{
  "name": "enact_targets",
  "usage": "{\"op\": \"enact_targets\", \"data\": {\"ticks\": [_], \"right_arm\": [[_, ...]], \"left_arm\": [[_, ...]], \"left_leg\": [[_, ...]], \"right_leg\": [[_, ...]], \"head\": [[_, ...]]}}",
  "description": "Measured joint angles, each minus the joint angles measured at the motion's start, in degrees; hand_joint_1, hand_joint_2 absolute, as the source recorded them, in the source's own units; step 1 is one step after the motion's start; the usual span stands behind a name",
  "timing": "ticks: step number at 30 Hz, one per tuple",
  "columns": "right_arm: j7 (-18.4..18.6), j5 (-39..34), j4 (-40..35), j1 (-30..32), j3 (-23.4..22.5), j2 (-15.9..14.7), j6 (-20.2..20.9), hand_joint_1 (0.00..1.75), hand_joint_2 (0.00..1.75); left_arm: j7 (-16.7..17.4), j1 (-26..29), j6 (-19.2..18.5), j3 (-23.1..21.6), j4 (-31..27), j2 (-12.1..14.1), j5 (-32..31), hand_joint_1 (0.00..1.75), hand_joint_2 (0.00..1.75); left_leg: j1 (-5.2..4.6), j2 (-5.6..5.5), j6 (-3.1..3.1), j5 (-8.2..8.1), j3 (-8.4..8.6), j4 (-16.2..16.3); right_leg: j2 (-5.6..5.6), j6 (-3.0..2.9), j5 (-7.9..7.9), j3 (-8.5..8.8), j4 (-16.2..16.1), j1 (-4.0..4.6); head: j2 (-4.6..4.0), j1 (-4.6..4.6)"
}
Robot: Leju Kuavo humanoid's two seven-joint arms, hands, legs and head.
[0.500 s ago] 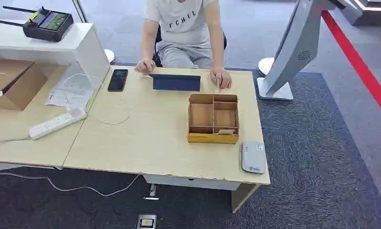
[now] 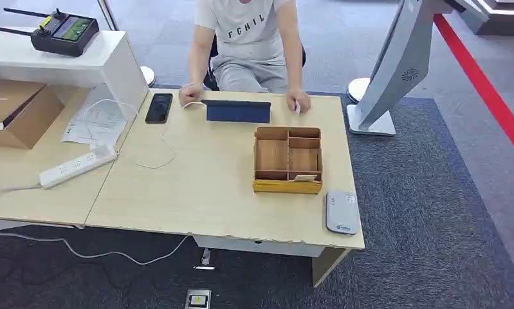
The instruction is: Pass the card to the sensor for recognition and then transmit it.
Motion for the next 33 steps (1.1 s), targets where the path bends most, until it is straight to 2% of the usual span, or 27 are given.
{"op": "enact_targets", "data": {"ticks": [7, 9, 11, 17, 20, 22, 24, 27, 28, 31, 33], "right_arm": [[0.0, -0.9, -0.3, 0.0, 0.0, 0.0, 0.0, 0.00, 0.00], [-1.2, -2.5, -0.7, 0.0, 0.0, 0.0, -0.9, 0.00, 0.00], [-3.8, -5.2, -1.3, 0.0, 0.0, -0.8, -1.3, 0.00, 0.00], [-11.1, -9.5, -4.6, -1.0, 0.0, -7.0, 1.9, 0.00, 0.00], [-13.4, -11.0, -7.0, -3.5, 0.0, -10.4, 4.7, 0.00, 0.00], [-12.7, -14.1, -9.0, -5.5, 0.4, -12.2, 7.1, 0.00, 0.00], [-9.9, -20.2, -12.1, -7.1, 2.1, -13.1, 10.1, 0.00, 0.00], [-4.9, -30.5, -17.4, -7.3, 6.7, -13.3, 11.5, 0.00, 0.00], [-4.0, -35.3, -19.1, -6.9, 8.6, -13.3, 11.4, 0.00, 1.75], [0.3, -49.3, -25.1, -4.7, 16.8, -13.9, 10.7, 0.00, 1.75], [7.1, -61.3, -32.0, -3.1, 26.8, -16.2, 6.8, 0.00, 1.75]], "left_arm": [[0.2, 0.0, 0.0, 0.0, 0.2, 0.0, 0.7, 0.00, 0.00], [0.4, 0.0, -0.8, 0.0, 0.2, 0.0, 1.1, 0.00, 0.00], [0.8, 0.0, -2.2, 0.0, 0.3, 0.5, 1.2, 0.00, 0.00], [0.7, 0.0, -3.8, 0.0, 0.3, 1.2, 1.4, 0.00, 0.00], [0.5, -0.1, -3.8, 0.1, 0.3, 1.3, 1.4, 0.00, 0.00], [0.5, -0.1, -3.8, 0.1, 0.3, 1.4, 1.4, 0.00, 0.00], [0.5, -0.1, -3.8, 0.1, 0.3, 1.4, 1.4, 0.00, 0.00], [0.5, -0.1, -3.5, 0.1, 0.3, 1.3, 1.4, 0.00, 0.00], [0.5, -0.1, -3.5, 0.1, 0.3, 1.3, 1.3, 0.00, 0.00], [0.5, -0.1, -3.6, 0.1, 0.3, 1.4, 1.0, 0.00, 0.00], [0.5, -0.2, -3.8, 0.1, 0.3, 1.5, 0.4, 0.00, 0.00]], "left_leg": [[0.00, 0.00, 0.00, 0.00, 0.00, 0.0], [0.00, 0.00, 0.00, 0.00, 0.00, 0.0], [-0.05, 0.00, 0.00, 0.00, 0.00, 0.0], [-0.15, 0.00, 0.03, -0.01, -0.02, 0.0], [-0.28, 0.15, 0.04, 0.00, -0.02, 0.0], [-0.28, 0.29, 0.06, 0.01, 0.06, 0.0], [-0.28, 0.28, 0.11, 0.05, 0.08, 0.0], [-0.28, 0.20, 0.11, 0.04, 0.11, 0.0], [-0.28, 0.20, 0.11, 0.04, 0.10, 0.0], [-0.33, 0.28, 0.12, 0.03, 0.01, 0.0], [-0.53, 0.37, 0.15, 0.03, -0.11, 0.0]], "right_leg": [[0.00, 0.00, 0.00, 0.00, 0.0, 0.00], [0.00, 0.00, 0.00, 0.00, 0.0, 0.00], [0.00, 0.00, 0.00, 0.00, 0.0, -0.05], [0.00, 0.04, 0.03, 0.02, 0.0, -0.16], [0.12, 0.10, 0.08, -0.04, 0.0, -0.30], [0.14, 0.11, 0.08, -0.02, 0.0, -0.29], [0.13, 0.11, 0.09, -0.01, 0.0, -0.30], [0.10, 0.11, 0.08, 0.02, 0.0, -0.30], [0.10, 0.11, 0.08, 0.01, 0.0, -0.30], [0.13, 0.11, 0.08, 0.01, 0.0, -0.34], [0.16, 0.12, 0.08, -0.08, 0.1, -0.54]], "head": [[0.00, 0.02], [0.00, 0.02], [0.00, 0.02], [0.00, 0.04], [0.00, 0.00], [0.00, 0.04], [0.00, 0.04], [0.00, 0.00], [0.00, 0.02], [0.00, 0.02], [0.00, -0.02]]}}
